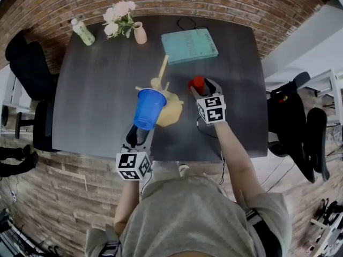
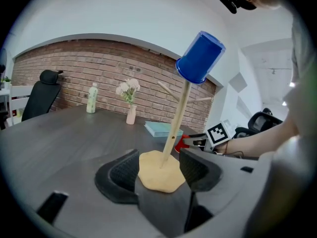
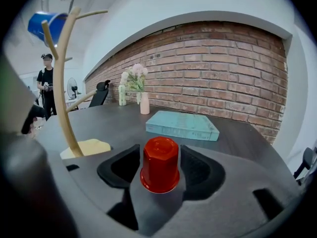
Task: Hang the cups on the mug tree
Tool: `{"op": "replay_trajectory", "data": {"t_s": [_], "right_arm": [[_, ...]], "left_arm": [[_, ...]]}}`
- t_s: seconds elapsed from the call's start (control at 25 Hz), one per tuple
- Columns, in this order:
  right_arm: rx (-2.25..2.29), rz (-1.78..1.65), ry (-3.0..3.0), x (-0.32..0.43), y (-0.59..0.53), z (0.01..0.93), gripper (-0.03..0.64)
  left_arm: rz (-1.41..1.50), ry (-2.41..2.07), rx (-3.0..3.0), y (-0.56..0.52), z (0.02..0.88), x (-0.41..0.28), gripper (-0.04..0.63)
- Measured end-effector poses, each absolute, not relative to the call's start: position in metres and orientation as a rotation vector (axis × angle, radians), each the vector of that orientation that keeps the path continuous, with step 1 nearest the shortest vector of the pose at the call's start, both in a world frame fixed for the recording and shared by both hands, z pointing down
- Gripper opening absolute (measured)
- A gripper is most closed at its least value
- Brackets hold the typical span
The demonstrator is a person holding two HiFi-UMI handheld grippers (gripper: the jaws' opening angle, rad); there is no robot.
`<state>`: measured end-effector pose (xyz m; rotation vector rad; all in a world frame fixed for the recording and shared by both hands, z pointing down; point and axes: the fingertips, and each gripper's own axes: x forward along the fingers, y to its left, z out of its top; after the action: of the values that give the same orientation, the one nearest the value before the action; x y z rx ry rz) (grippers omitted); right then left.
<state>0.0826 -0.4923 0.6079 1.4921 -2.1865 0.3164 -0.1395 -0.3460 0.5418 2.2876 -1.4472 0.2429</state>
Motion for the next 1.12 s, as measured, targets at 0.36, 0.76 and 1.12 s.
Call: {"op": "replay_trajectory", "data": {"t_s": [0.36, 0.76, 1.12], "right_arm": [[1.506, 0.326, -2.172, 0.085, -0.495, 0.612, 0.227], [1.516, 0.279, -2.232, 0.083, -0.477, 0.572, 0.224], [1.519, 0.180, -2.361, 0.074, -0.450, 0.498, 0.224]], "left_arm": [[0.240, -1.399, 2.304, -0.353, 0.545, -0.128, 0.235], [0.231, -1.425, 2.309, -0.339, 0.537, -0.124, 0.235], [0.196, -1.476, 2.302, -0.314, 0.524, -0.122, 0.235]]}}
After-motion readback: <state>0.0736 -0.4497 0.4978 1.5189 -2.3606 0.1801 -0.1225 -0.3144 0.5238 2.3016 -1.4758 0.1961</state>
